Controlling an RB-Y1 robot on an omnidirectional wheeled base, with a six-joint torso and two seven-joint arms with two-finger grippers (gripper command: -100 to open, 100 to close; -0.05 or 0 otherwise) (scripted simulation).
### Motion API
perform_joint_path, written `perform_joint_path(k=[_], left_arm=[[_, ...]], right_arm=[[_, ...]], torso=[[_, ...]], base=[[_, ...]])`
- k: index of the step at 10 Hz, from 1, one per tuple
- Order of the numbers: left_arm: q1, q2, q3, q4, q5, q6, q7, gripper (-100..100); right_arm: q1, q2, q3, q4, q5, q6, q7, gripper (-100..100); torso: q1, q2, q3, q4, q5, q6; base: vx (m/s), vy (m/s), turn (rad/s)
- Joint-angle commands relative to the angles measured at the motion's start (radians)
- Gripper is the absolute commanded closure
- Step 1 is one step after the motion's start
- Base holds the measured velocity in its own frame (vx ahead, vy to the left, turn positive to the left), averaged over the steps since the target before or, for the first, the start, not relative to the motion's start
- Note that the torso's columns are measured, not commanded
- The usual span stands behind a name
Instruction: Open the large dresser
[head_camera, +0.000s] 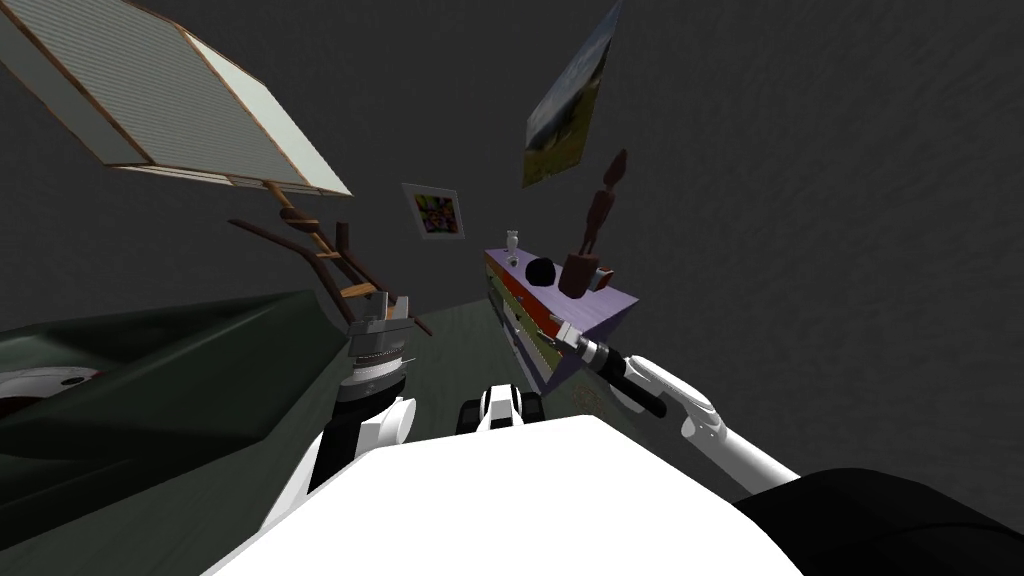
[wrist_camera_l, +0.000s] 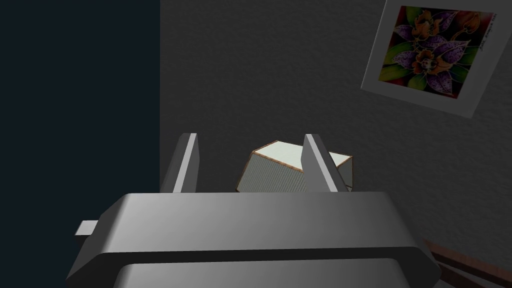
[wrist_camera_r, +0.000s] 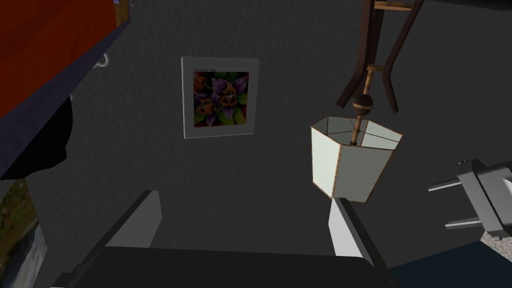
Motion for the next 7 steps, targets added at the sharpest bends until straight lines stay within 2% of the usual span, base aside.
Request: perform_joint_path(k=[1, 4, 7], left_arm=[[0.0, 0.0, 0.0, 0.0, 0.0, 0.0, 0.0, 0], [0.0, 0.0, 0.0, 0.0, 0.0, 0.0, 0.0, 0], [0.0, 0.0, 0.0, 0.0, 0.0, 0.0, 0.0, 0]], right_arm=[[-0.012, -0.078, 0.024, 0.027, 0.042, 0.012, 0.023, -100], [-0.016, -0.165, 0.038, 0.042, 0.066, 0.02, 0.037, -100], [-0.025, -0.261, 0.069, 0.077, 0.11, 0.035, 0.064, -100]], torso=[[-0.001, 0.001, 0.001, 0.0, 0.0, 0.0], [0.0, 0.0, 0.0, 0.0, 0.0, 0.0], [-0.001, 0.001, 0.001, 0.0, 0.0, 0.0]], base=[[0.091, 0.101, -0.019], [0.081, 0.091, -0.012], [0.08, 0.088, -0.003]])
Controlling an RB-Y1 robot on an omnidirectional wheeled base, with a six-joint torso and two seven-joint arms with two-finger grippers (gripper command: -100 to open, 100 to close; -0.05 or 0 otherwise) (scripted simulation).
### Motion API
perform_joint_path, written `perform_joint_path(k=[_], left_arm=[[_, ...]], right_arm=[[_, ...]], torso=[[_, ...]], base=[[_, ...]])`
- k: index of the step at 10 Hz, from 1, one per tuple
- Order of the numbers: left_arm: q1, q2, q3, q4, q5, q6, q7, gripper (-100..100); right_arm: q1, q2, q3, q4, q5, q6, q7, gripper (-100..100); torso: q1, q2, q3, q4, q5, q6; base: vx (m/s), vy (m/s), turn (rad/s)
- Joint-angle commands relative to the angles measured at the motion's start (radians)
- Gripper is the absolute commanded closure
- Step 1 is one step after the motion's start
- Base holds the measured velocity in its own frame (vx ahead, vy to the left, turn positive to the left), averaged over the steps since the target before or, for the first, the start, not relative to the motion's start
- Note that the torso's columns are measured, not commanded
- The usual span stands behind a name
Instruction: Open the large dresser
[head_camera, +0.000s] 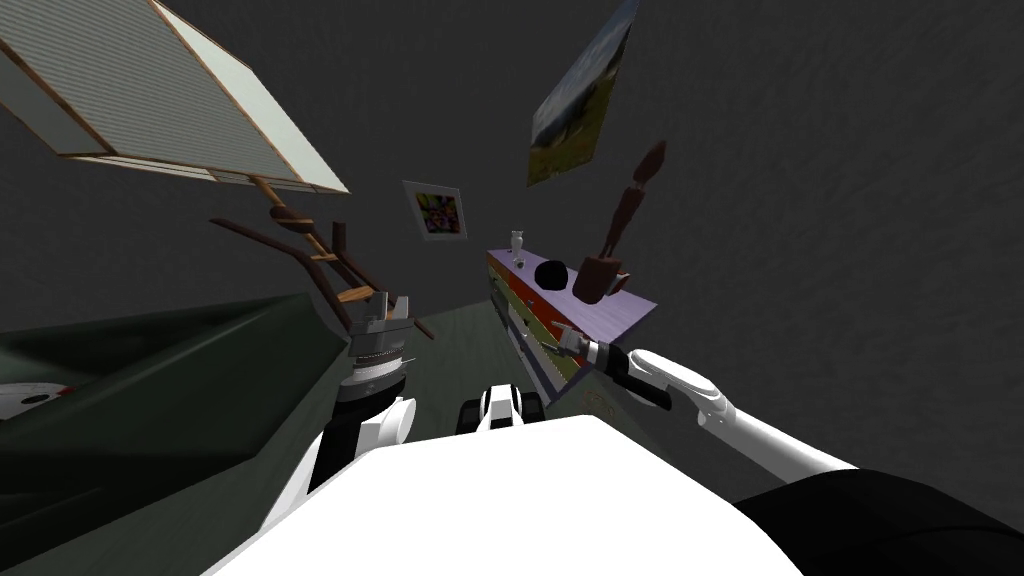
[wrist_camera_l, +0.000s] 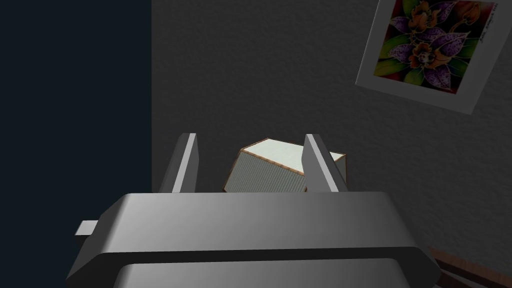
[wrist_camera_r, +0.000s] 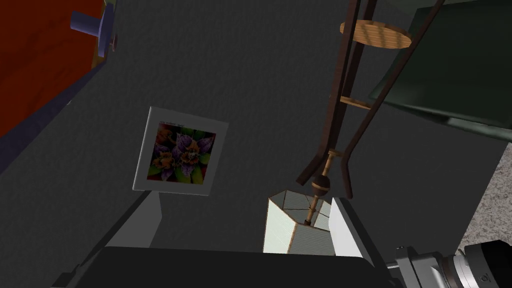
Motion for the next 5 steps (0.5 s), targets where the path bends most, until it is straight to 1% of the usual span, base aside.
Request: perform_joint_path(k=[1, 2, 3, 4, 5], left_arm=[[0.0, 0.0, 0.0, 0.0, 0.0, 0.0, 0.0, 0], [0.0, 0.0, 0.0, 0.0, 0.0, 0.0, 0.0, 0], [0.0, 0.0, 0.0, 0.0, 0.0, 0.0, 0.0, 0], [0.0, 0.0, 0.0, 0.0, 0.0, 0.0, 0.0, 0], [0.0, 0.0, 0.0, 0.0, 0.0, 0.0, 0.0, 0]], right_arm=[[-0.005, -0.07, 0.021, 0.022, 0.027, 0.006, 0.019, -100], [-0.01, -0.103, 0.037, 0.041, 0.046, 0.014, 0.032, -100], [-0.01, -0.126, 0.037, 0.041, 0.046, 0.014, 0.032, -100], [-0.016, -0.158, 0.053, 0.06, 0.064, 0.022, 0.043, -100], [-0.016, -0.181, 0.053, 0.06, 0.064, 0.022, 0.043, -100]], torso=[[0.0, -0.002, -0.001, -0.001, 0.0, 0.0], [0.001, -0.002, -0.001, -0.001, 0.0, 0.0], [0.003, -0.001, -0.001, 0.0, 0.001, 0.0], [0.001, 0.0, 0.0, 0.0, 0.0, 0.0], [0.001, 0.0, 0.0, 0.0, 0.0, 0.0]], base=[[0.095, 0.084, -0.002], [0.092, 0.117, 0.008], [0.089, 0.1, -0.002], [0.082, 0.099, 0.014], [0.074, 0.071, 0.002]])
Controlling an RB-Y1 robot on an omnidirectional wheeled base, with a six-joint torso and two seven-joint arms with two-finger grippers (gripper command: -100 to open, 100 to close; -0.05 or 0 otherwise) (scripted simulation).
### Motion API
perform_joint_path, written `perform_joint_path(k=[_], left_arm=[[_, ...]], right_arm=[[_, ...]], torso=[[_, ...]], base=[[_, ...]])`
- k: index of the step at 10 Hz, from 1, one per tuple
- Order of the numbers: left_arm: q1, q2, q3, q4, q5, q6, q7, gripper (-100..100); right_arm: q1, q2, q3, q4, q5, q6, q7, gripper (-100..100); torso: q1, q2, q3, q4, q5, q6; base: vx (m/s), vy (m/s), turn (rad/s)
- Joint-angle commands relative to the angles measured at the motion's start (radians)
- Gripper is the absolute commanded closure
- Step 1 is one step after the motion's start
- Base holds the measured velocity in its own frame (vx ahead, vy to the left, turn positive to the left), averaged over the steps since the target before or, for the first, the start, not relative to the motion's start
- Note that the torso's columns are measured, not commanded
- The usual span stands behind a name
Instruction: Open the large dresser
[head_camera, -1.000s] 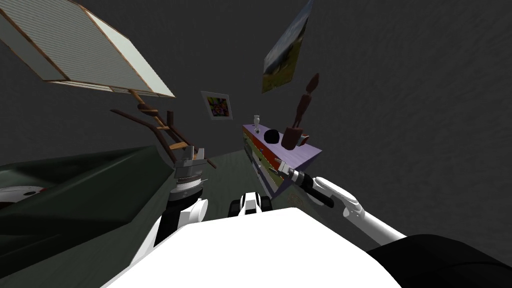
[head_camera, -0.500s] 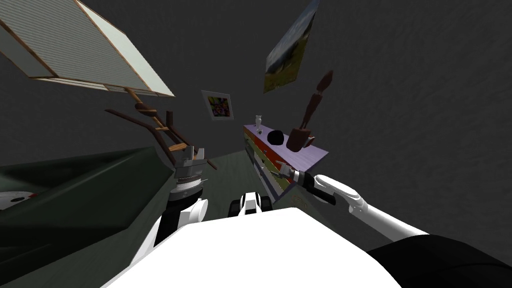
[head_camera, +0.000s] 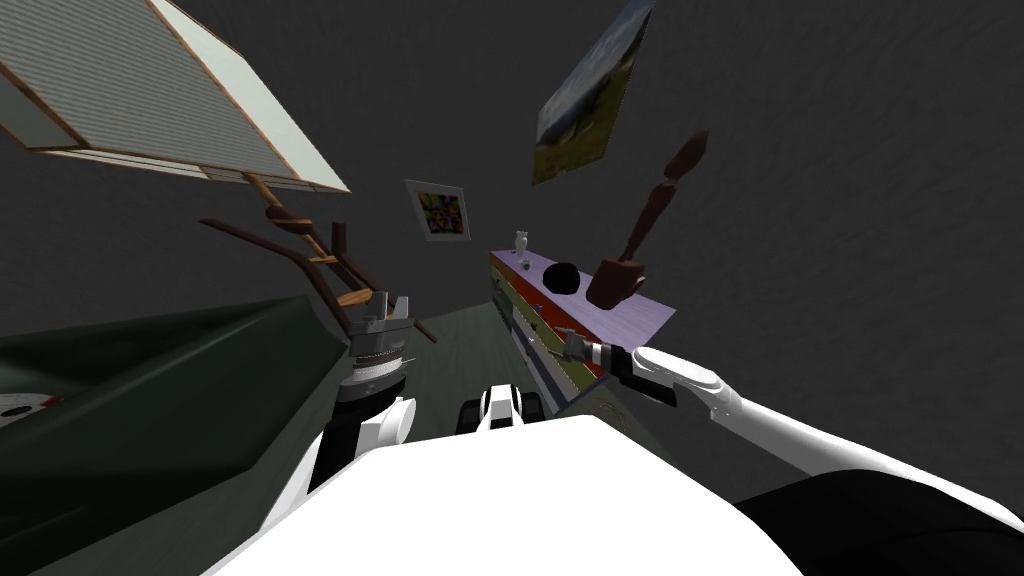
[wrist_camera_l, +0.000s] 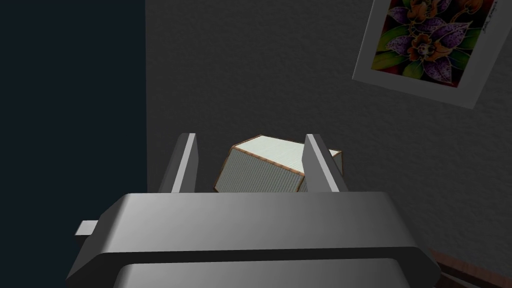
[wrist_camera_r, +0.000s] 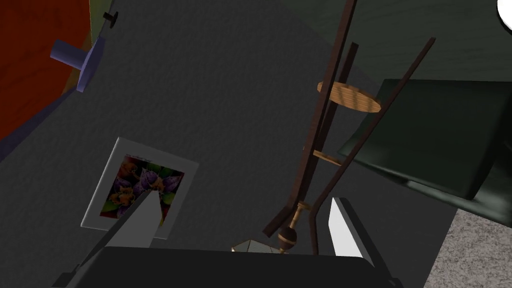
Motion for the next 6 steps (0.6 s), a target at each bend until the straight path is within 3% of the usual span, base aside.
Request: perform_joint_path(k=[1, 6], left_arm=[[0.0, 0.0, 0.0, 0.0, 0.0, 0.0, 0.0, 0], [0.0, 0.0, 0.0, 0.0, 0.0, 0.0, 0.0, 0]], right_arm=[[-0.014, -0.079, 0.025, 0.031, 0.023, 0.012, 0.014, -100], [-0.026, -0.199, 0.058, 0.069, 0.053, 0.026, 0.035, -100]], torso=[[-0.002, 0.0, 0.0, 0.0, 0.0, 0.0], [0.006, -0.018, -0.013, -0.002, 0.006, -0.012]], base=[[0.118, 0.085, 0.015], [0.07, 0.083, -0.016]])
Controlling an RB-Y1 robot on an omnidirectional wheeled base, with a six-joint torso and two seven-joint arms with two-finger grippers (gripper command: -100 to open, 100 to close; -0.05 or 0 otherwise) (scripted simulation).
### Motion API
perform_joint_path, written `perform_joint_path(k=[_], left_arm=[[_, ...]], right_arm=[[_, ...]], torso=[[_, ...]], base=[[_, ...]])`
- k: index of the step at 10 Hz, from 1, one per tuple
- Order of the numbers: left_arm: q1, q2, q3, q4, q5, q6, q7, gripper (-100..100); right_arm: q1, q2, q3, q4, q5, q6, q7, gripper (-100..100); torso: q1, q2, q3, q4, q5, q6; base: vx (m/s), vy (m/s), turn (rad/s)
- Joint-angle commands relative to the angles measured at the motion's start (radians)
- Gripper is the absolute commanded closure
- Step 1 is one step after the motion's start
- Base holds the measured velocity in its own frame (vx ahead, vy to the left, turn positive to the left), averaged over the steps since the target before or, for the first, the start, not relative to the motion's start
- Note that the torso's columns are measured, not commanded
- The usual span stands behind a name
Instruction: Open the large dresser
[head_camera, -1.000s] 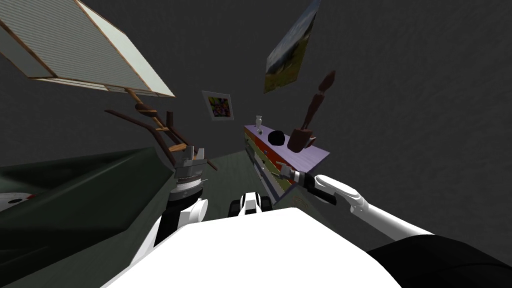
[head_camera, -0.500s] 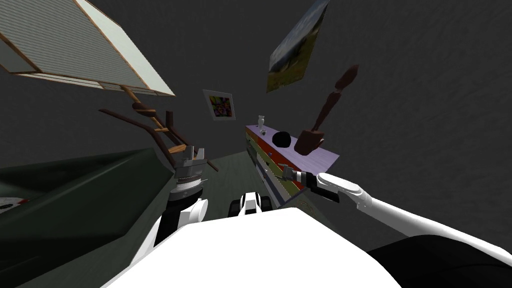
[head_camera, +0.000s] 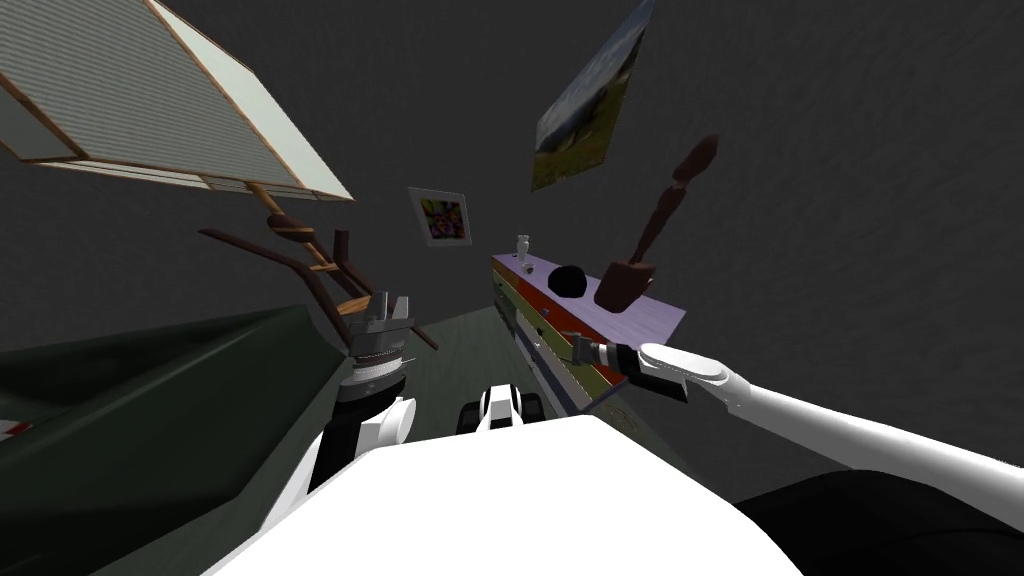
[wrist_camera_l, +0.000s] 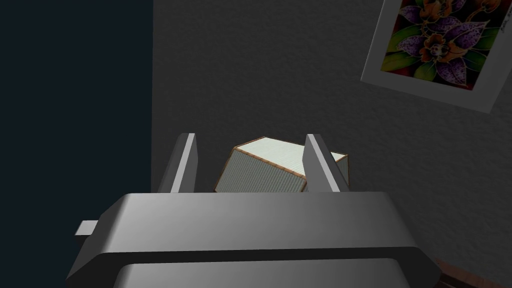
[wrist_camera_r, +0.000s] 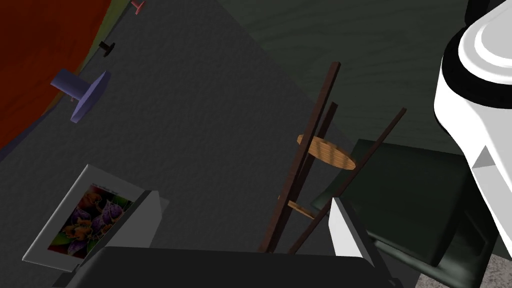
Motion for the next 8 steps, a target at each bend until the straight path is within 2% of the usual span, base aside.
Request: perform_joint_path(k=[1, 2, 3, 5, 6, 7, 8], left_arm=[[0.0, 0.0, 0.0, 0.0, 0.0, 0.0, 0.0, 0], [0.0, 0.0, 0.0, 0.0, 0.0, 0.0, 0.0, 0], [0.0, 0.0, 0.0, 0.0, 0.0, 0.0, 0.0, 0], [0.0, 0.0, 0.0, 0.0, 0.0, 0.0, 0.0, 0], [0.0, 0.0, 0.0, 0.0, 0.0, 0.0, 0.0, 0], [0.0, 0.0, 0.0, 0.0, 0.0, 0.0, 0.0, 0], [0.0, 0.0, 0.0, 0.0, 0.0, 0.0, 0.0, 0]], right_arm=[[-0.027, -0.07, 0.022, 0.034, 0.025, 0.01, 0.016, -100], [-0.027, -0.083, 0.022, 0.034, 0.025, 0.01, 0.016, -100], [-0.033, -0.117, 0.038, 0.053, 0.037, 0.016, 0.025, -100], [-0.033, -0.128, 0.038, 0.053, 0.037, 0.016, 0.025, -100], [-0.033, -0.128, 0.038, 0.053, 0.037, 0.016, 0.025, -100], [-0.039, -0.17, 0.053, 0.071, 0.049, 0.023, 0.034, -100], [-0.045, -0.197, 0.068, 0.088, 0.06, 0.029, 0.043, -100]], torso=[[0.001, -0.002, -0.002, 0.0, 0.001, -0.003], [0.003, -0.007, -0.006, -0.001, 0.003, -0.007], [0.005, -0.01, -0.007, -0.002, 0.003, -0.01], [0.008, -0.017, -0.013, -0.003, 0.006, -0.017], [0.006, -0.015, -0.011, -0.004, 0.003, -0.012], [-0.001, -0.003, -0.001, -0.003, -0.003, 0.003], [-0.002, 0.009, 0.007, 0.0, -0.005, 0.01]], base=[[0.063, 0.095, -0.002], [0.055, 0.084, 0.006], [0.078, 0.078, -0.03], [0.038, 0.042, 0.011], [0.048, -0.014, 0.188], [0.127, 0.067, 0.088], [0.177, 0.118, 0.005]])
